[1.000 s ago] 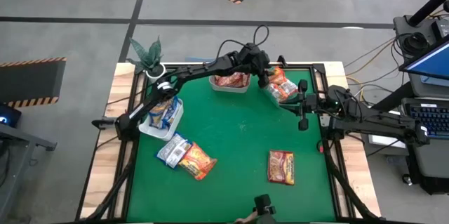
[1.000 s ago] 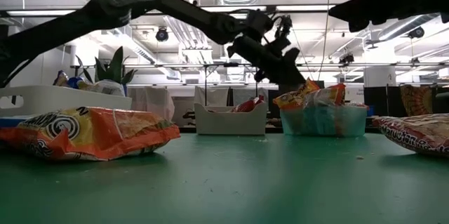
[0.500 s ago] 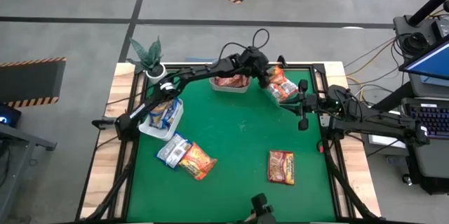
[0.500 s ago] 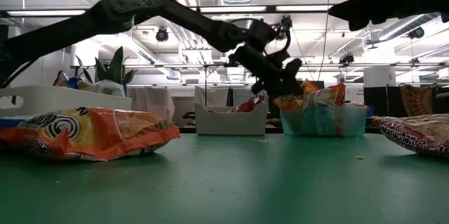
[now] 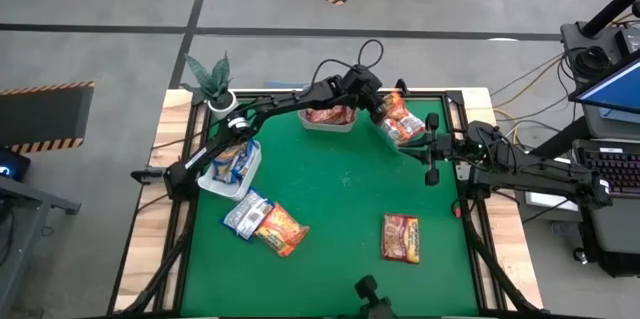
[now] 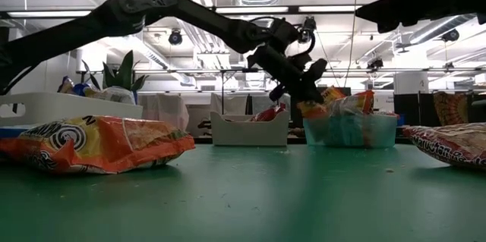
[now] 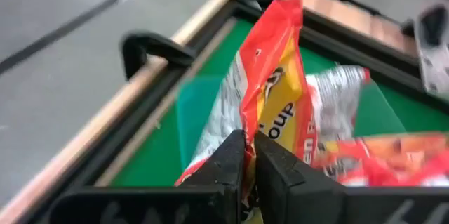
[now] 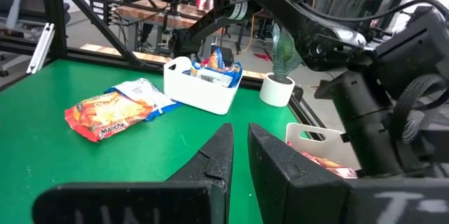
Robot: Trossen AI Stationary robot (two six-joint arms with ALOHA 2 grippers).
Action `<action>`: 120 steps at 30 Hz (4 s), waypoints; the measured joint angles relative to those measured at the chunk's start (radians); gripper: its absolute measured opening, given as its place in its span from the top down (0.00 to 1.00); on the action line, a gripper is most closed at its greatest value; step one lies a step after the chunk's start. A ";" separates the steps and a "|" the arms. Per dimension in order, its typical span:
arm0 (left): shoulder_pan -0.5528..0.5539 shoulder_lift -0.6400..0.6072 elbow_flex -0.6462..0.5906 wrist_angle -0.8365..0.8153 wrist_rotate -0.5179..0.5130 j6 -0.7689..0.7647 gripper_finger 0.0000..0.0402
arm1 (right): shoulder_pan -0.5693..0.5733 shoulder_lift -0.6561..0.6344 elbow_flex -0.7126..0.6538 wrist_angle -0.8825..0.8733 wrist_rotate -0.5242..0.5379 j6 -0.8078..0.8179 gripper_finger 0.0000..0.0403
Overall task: Sort Maruchan noodles
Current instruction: Put the orange noodle pack into the green bin
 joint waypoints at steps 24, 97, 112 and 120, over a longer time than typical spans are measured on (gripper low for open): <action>-0.058 -0.054 0.002 -0.019 -0.278 -0.119 1.00 | 0.000 0.000 0.001 -0.008 0.002 0.001 0.92; -0.047 -0.055 0.059 -0.183 -0.053 -0.200 1.00 | -0.224 0.320 0.117 -0.071 0.278 0.716 0.98; -0.050 -0.056 0.060 -0.209 -0.060 -0.088 0.77 | -0.127 0.203 0.116 -0.086 0.420 0.645 0.98; -0.050 -0.076 0.061 -0.210 -0.025 0.617 0.65 | -0.127 0.203 0.116 -0.096 0.421 0.630 0.98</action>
